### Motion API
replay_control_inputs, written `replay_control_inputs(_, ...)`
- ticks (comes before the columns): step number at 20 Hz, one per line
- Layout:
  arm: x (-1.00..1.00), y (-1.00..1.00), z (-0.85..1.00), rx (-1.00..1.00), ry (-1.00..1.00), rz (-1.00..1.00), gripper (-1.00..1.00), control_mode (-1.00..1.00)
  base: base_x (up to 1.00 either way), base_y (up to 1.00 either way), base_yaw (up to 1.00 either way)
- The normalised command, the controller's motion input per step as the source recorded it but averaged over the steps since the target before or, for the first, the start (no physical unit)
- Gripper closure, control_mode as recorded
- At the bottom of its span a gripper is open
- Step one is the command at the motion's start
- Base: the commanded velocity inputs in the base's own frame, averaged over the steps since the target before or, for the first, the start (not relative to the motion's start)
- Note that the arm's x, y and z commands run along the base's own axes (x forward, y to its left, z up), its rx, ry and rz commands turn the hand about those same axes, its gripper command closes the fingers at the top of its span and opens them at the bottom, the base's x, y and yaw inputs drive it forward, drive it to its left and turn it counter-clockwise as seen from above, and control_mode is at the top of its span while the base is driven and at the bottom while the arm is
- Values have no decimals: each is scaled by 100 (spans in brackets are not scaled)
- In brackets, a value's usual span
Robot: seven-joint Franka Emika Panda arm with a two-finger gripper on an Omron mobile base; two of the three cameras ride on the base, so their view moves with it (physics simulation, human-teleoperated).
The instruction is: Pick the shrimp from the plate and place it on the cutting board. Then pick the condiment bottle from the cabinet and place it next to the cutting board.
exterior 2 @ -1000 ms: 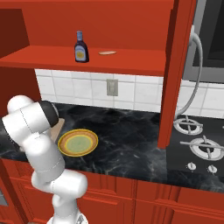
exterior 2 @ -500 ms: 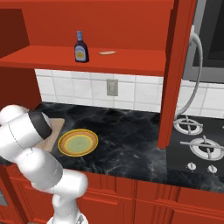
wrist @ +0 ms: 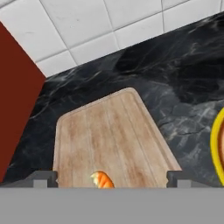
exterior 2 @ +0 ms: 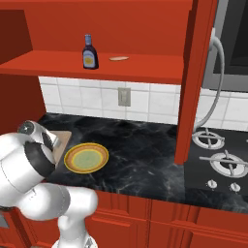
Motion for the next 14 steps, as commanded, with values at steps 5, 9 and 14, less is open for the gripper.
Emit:
replay_control_inputs(5,-21,-10,58,11,-3,0,-100,-100,0,0,0)
replay_control_inputs(9,-19,-13,51,14,0,0,-100,-100,0,0,0)
replay_control_inputs(14,-19,-15,45,15,3,-3,-100,-100,0,0,0)
